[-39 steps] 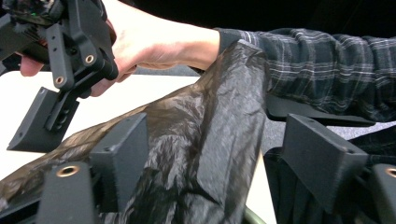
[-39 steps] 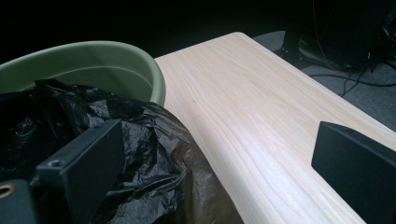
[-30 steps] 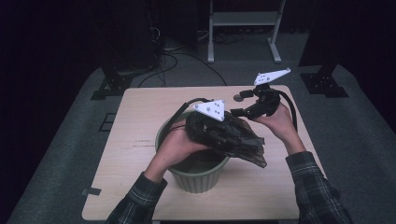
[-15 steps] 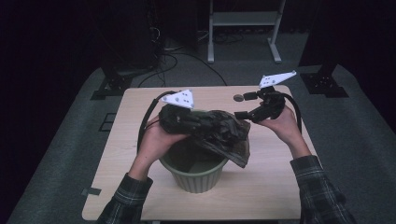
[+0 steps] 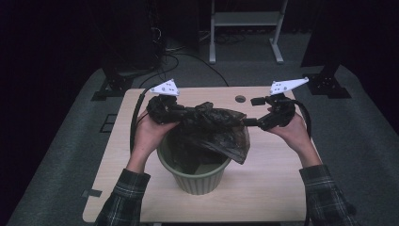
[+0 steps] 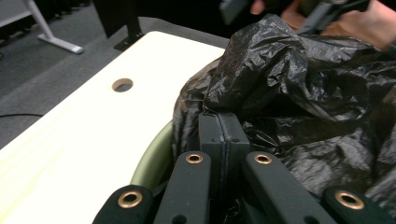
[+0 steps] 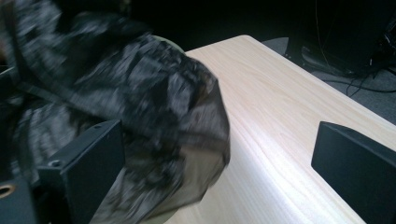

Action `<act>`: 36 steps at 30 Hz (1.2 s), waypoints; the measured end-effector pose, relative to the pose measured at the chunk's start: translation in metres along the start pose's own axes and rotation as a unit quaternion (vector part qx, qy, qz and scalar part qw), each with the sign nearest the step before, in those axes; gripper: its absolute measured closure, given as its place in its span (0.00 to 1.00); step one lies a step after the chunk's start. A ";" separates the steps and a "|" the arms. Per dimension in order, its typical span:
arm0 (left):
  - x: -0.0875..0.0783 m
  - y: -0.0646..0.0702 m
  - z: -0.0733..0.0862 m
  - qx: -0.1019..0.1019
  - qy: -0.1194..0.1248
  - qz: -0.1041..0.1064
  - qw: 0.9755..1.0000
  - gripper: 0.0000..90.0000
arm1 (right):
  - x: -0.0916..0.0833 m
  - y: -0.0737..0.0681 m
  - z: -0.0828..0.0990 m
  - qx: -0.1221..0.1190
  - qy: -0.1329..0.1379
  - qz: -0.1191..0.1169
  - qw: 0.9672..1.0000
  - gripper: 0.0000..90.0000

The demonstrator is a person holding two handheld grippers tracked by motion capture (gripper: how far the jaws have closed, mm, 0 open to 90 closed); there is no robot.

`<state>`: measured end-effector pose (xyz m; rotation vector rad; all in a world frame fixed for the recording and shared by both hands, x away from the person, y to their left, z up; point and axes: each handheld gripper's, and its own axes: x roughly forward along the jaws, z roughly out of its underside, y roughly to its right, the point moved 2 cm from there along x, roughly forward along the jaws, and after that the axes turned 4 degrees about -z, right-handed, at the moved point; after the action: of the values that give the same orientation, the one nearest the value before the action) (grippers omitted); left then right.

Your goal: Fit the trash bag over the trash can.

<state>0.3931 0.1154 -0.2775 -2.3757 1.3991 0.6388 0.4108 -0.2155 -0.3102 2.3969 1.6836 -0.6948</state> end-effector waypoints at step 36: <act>-0.029 -0.007 0.018 -0.021 0.010 -0.031 0.999 1.00 | 0.001 -0.111 0.037 -0.079 0.047 -0.090 0.992 0.65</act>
<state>0.3835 0.1488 -0.2774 -2.4547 1.3279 0.6363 0.2988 -0.1875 -0.3263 2.2226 1.9323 -0.4580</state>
